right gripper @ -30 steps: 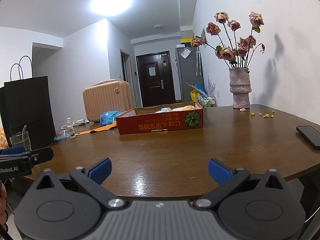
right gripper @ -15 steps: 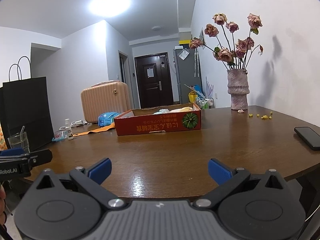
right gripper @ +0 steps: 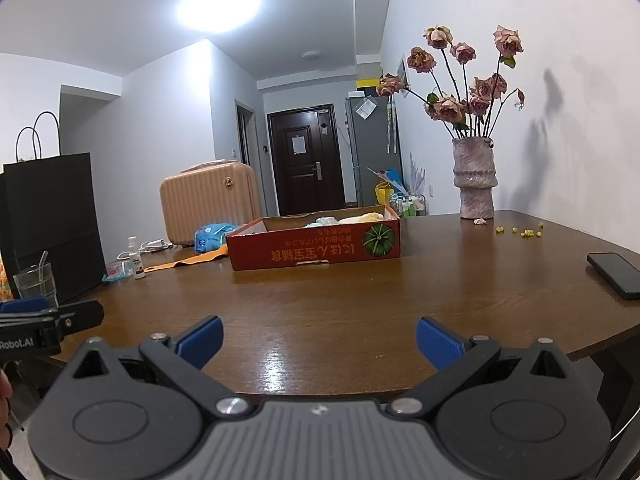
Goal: Organize soft objects
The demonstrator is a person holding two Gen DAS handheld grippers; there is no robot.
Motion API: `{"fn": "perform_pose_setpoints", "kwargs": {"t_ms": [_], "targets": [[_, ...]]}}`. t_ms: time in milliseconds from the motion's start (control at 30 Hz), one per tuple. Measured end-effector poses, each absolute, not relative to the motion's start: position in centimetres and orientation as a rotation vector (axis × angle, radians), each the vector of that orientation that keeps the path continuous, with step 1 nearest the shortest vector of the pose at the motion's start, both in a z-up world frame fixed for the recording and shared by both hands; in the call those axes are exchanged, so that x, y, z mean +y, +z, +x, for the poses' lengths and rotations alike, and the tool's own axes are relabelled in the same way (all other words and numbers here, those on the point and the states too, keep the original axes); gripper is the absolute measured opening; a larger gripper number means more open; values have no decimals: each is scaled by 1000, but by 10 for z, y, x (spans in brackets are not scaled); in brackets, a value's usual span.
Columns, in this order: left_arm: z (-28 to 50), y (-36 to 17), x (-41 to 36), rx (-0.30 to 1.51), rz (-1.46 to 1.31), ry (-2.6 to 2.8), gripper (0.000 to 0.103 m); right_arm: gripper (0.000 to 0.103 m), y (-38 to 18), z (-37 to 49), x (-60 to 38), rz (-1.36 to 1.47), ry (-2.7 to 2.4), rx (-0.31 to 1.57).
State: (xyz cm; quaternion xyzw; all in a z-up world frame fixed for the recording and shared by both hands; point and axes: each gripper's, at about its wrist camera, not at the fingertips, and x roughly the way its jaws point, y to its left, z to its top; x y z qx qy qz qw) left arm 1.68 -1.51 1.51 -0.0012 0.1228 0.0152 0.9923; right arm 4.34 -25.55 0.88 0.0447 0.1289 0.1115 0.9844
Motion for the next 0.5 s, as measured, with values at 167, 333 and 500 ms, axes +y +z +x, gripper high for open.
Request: {"fn": "perform_pose_setpoints", "kwargs": {"t_ms": [167,333,500], "targets": [[17,15,-15,247,-2,32,103,103,12,40,-255,80,212,238],[16,16,-15,239,-1,31,103,103,12,40,-255,78,213,229],[14,16,-17,236,7,9,103,103,12,39,-254,73,220,226]]}}
